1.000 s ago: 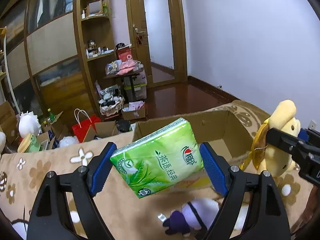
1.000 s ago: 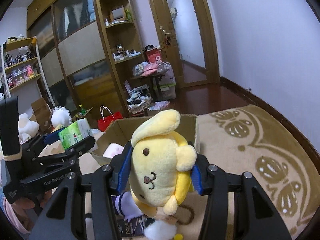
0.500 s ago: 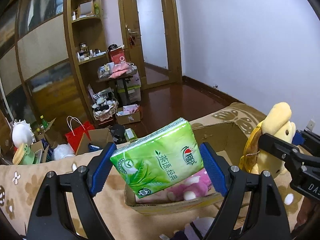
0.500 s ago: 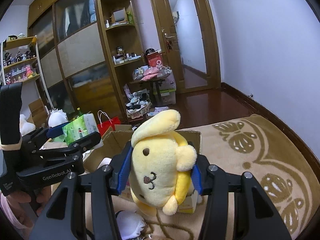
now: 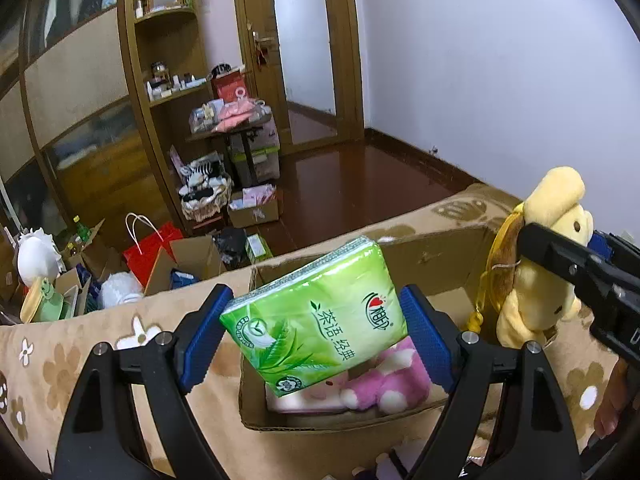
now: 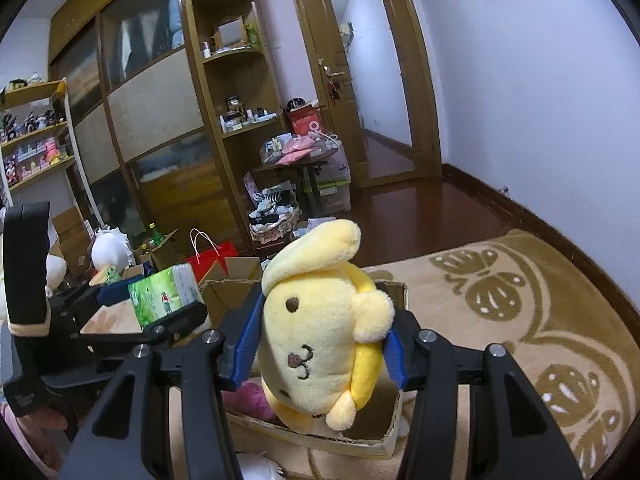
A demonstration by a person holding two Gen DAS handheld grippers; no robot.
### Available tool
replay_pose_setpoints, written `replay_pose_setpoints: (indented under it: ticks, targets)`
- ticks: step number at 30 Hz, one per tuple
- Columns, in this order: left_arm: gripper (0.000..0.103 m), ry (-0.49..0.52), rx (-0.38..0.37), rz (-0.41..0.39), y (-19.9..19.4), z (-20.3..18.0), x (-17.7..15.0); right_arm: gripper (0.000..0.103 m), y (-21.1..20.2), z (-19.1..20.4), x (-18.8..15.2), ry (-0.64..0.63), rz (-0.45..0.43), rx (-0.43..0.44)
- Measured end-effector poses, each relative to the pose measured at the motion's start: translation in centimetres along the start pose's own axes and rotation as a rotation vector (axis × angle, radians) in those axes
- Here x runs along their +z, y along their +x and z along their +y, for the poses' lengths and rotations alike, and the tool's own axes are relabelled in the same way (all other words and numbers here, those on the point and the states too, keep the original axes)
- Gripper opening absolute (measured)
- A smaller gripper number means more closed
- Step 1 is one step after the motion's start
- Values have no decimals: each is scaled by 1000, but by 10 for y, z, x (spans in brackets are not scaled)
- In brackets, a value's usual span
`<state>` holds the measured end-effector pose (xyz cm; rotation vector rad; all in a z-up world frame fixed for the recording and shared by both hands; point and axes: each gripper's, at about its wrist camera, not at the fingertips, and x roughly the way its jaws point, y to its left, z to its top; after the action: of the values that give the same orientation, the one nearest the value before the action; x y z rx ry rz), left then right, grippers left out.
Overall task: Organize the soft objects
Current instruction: 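Carry the tissue pack and yellow dog plush over the box with both tools, then open both tools to drop the tissue pack and dog plush into the box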
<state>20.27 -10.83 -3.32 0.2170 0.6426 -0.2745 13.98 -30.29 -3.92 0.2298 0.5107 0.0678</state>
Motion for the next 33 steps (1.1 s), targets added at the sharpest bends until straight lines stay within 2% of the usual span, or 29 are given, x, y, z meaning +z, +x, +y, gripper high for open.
replay_pose_setpoints:
  ticks: [11, 23, 25, 26, 31, 33]
  targets:
    - [85, 5, 4, 76, 24, 3, -16, 58, 22, -11, -17, 54, 69, 2]
    - [85, -22, 32, 136, 36, 10, -29, 62, 22, -18, -24, 85, 94, 17]
    - [88, -40, 14, 139, 35, 13, -31, 66, 21, -18, -27, 86, 105, 29]
    - [94, -46, 16, 138, 33, 14, -32, 67, 20, -17, -28, 86, 108, 32]
    - [99, -31, 54, 89, 22, 13, -30, 68, 17, -12, -32, 74, 120, 46]
    - [99, -31, 59, 82, 18, 14, -30, 74, 14, -10, -32, 64, 122, 50]
